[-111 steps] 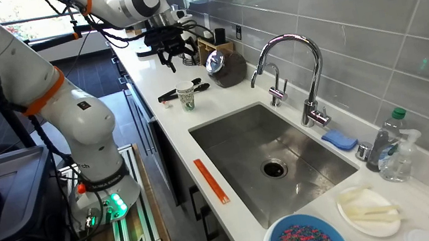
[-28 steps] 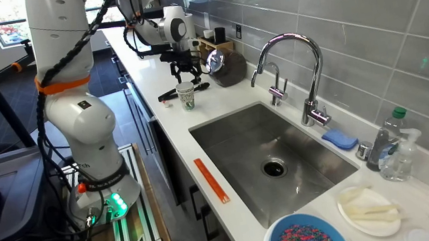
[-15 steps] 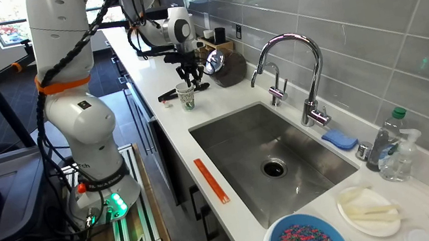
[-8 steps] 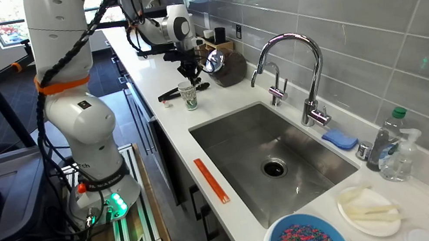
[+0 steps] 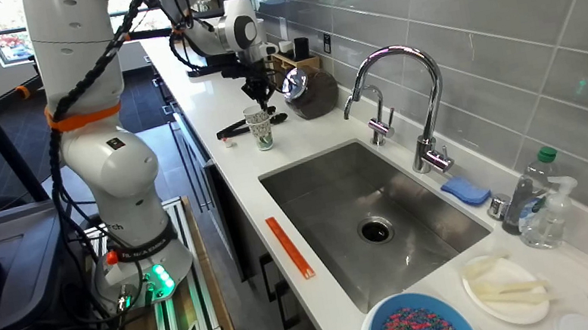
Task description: Remove the cup from the other cup and put it on the table
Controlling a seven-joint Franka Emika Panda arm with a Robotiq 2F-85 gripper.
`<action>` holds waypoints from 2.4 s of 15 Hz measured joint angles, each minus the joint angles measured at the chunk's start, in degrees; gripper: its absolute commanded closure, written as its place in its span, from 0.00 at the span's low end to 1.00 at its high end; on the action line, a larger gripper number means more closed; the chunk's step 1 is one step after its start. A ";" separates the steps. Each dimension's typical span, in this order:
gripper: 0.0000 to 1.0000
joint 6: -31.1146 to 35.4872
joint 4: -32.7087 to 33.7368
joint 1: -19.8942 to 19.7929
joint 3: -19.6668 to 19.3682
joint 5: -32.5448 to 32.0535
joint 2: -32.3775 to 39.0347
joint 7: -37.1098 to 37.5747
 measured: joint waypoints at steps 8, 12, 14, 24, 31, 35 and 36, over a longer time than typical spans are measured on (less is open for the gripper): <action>0.99 0.00 -1.65 -0.15 0.04 0.00 -3.75 0.84; 0.99 -0.51 -2.66 -0.28 0.07 0.00 -6.83 1.16; 0.99 -2.26 -2.61 -0.29 0.26 0.00 -8.67 1.15; 0.99 -10.37 2.54 -1.62 1.26 -0.27 -15.44 -1.39; 0.99 -10.56 9.78 -5.34 0.09 -2.94 -7.39 -5.39; 0.99 -10.55 14.99 -5.53 -0.38 -2.86 0.09 -7.81; 0.99 -10.54 16.06 -5.50 -0.38 -2.70 1.82 -8.25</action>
